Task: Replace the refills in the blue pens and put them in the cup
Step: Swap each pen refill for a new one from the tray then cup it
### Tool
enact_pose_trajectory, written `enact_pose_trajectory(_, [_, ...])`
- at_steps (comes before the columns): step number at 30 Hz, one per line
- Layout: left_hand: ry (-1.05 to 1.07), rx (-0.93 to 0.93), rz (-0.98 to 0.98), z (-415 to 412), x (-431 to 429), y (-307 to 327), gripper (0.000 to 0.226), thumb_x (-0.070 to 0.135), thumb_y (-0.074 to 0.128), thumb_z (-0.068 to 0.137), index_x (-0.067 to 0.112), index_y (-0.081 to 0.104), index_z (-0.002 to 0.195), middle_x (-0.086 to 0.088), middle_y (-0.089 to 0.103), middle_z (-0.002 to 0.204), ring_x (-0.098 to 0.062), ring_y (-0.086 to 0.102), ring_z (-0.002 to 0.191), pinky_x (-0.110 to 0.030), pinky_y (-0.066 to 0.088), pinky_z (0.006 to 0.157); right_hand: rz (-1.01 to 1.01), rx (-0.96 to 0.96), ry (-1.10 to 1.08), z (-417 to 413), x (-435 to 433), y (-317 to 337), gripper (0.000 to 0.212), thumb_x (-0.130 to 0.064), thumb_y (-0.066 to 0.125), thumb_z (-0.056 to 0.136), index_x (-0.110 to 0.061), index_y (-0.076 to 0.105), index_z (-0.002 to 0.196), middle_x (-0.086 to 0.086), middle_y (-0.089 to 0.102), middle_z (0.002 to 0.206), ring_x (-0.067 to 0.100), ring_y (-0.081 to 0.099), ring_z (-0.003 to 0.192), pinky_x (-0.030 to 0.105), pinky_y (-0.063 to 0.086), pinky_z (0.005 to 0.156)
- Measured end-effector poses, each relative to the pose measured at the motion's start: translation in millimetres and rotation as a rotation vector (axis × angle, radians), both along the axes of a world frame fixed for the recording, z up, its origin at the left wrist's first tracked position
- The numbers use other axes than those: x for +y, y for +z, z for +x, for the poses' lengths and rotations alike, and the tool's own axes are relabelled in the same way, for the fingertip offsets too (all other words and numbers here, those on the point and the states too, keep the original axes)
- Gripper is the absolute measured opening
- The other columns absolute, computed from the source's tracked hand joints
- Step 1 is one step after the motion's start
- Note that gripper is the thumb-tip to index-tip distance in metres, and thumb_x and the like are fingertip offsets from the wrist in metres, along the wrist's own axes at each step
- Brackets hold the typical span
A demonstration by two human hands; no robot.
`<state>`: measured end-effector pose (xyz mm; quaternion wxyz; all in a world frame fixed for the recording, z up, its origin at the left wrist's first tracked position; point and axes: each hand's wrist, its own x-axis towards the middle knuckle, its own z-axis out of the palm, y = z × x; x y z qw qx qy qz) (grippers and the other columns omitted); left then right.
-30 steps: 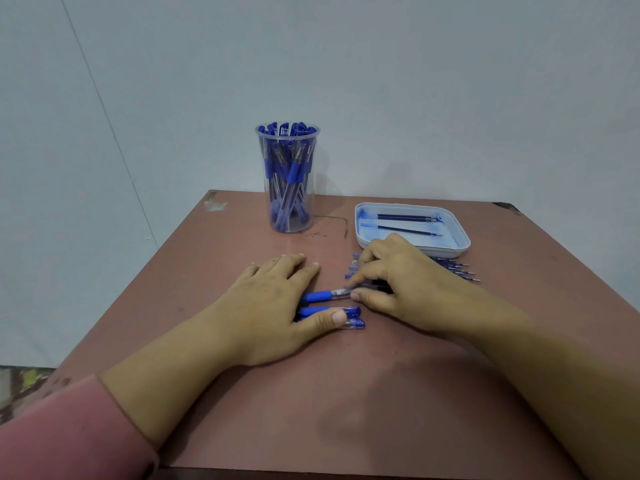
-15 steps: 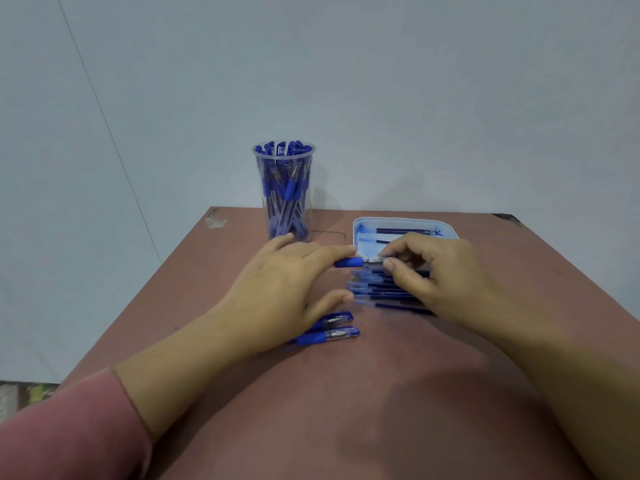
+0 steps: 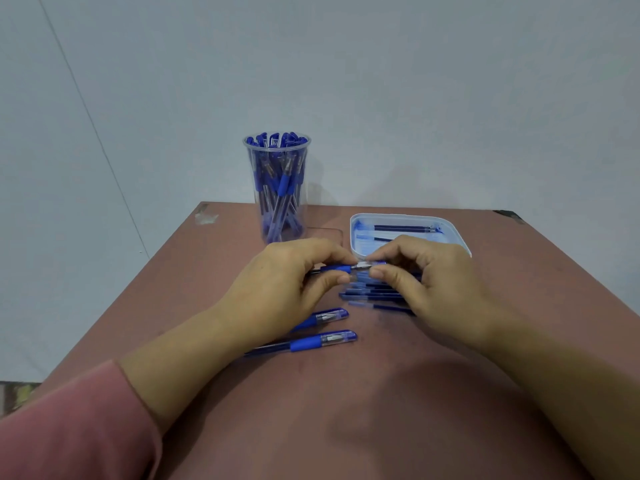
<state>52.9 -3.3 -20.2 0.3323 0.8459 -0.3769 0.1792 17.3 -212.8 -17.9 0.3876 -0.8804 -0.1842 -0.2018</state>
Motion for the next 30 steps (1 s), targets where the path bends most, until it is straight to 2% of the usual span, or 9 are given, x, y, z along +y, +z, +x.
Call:
enact_pose_trajectory(3, [-0.012,0.016,0.015,-1.2,1.5,0.8,0.021,0.021,0.064,0.093,0.027,0.069,0.113,0.032,0.058,0.086,0.013,0.056,0.08,-0.005,0.041,0.072,-0.059,-0.091,-0.023,1.4,2.4,-1.9,0.016,-0.021,0.065,0.09,-0.037,0.064,0.087,-0.014,0.067,0.078,0.005,0.062,0.075,0.015,0.046,0.065])
enact_pose_trajectory(9, [-0.07,0.141,0.003,-6.5,4.1,5.9,0.022,0.018,0.061,0.095,0.029,0.069,0.112,0.024,0.066,0.088,0.012,0.059,0.081,-0.003,0.04,0.072,-0.094,-0.186,0.008,1.7,2.9,-3.7,0.009,-0.023,0.061,0.087,-0.03,0.064,0.09,-0.013,0.064,0.084,0.007,0.06,0.074,0.013,0.044,0.064])
enact_pose_trajectory(11, [-0.091,0.186,0.006,-6.0,5.5,5.9,0.024,0.017,0.059,0.096,0.03,0.069,0.113,0.022,0.067,0.085,0.012,0.06,0.08,-0.003,0.04,0.071,-0.108,-0.187,0.0,1.2,1.4,-3.7,0.008,-0.022,0.06,0.086,-0.026,0.066,0.089,-0.011,0.064,0.078,0.006,0.06,0.074,0.012,0.043,0.064])
enact_pose_trajectory(16, [-0.082,0.114,0.007,4.5,15.5,2.2,0.028,0.027,0.057,0.095,0.032,0.067,0.121,0.026,0.068,0.095,0.005,0.063,0.089,-0.009,0.046,0.078,-0.096,-0.087,-0.022,0.2,-12.3,3.3,0.018,-0.017,0.067,0.088,-0.034,0.062,0.087,-0.022,0.065,0.079,-0.007,0.061,0.08,0.004,0.042,0.071])
enact_pose_trajectory(19, [-0.044,-0.003,0.075,11.1,18.2,1.7,0.03,0.04,0.058,0.093,0.033,0.067,0.121,0.018,0.07,0.094,-0.001,0.064,0.084,-0.014,0.049,0.076,-0.126,-0.024,-0.016,0.2,-18.8,8.9,0.018,-0.018,0.071,0.085,-0.035,0.063,0.086,-0.016,0.069,0.083,-0.003,0.063,0.082,0.008,0.045,0.074])
enact_pose_trajectory(22, [-0.008,-0.072,0.13,13.7,21.7,3.9,0.031,0.028,0.062,0.092,0.032,0.066,0.122,0.017,0.066,0.091,-0.011,0.063,0.073,-0.026,0.052,0.07,-0.183,0.041,0.008,-2.4,-24.5,12.9,0.011,-0.022,0.074,0.082,-0.03,0.066,0.082,-0.013,0.068,0.077,0.005,0.064,0.078,0.017,0.049,0.07])
enact_pose_trajectory(24, [-0.02,-0.097,0.165,14.6,23.2,4.9,0.036,0.017,0.064,0.092,0.03,0.065,0.125,0.02,0.065,0.094,-0.005,0.062,0.077,-0.021,0.051,0.073,-0.267,0.127,0.038,-5.8,-27.2,14.2,0.006,-0.035,0.073,0.079,-0.033,0.068,0.082,-0.016,0.067,0.08,0.006,0.063,0.079,0.024,0.051,0.07])
enact_pose_trajectory(26, [-0.052,-0.119,0.193,15.7,23.3,5.4,0.038,0.016,0.065,0.092,0.029,0.064,0.127,0.021,0.067,0.102,0.004,0.059,0.086,-0.009,0.045,0.076,-0.344,0.18,0.072,-8.3,-27.7,15.1,0.011,-0.046,0.069,0.074,-0.038,0.067,0.082,-0.019,0.066,0.084,0.004,0.062,0.083,0.025,0.051,0.071])
enact_pose_trajectory(30, [-0.099,-0.124,0.17,15.7,22.2,6.1,0.036,0.025,0.066,0.09,0.028,0.065,0.126,0.027,0.064,0.109,0.009,0.06,0.094,-0.009,0.047,0.08,-0.415,0.264,0.146,-10.3,-21.4,16.6,0.01,-0.033,0.074,0.077,-0.037,0.067,0.082,-0.017,0.065,0.081,0.0,0.06,0.083,0.018,0.048,0.073])
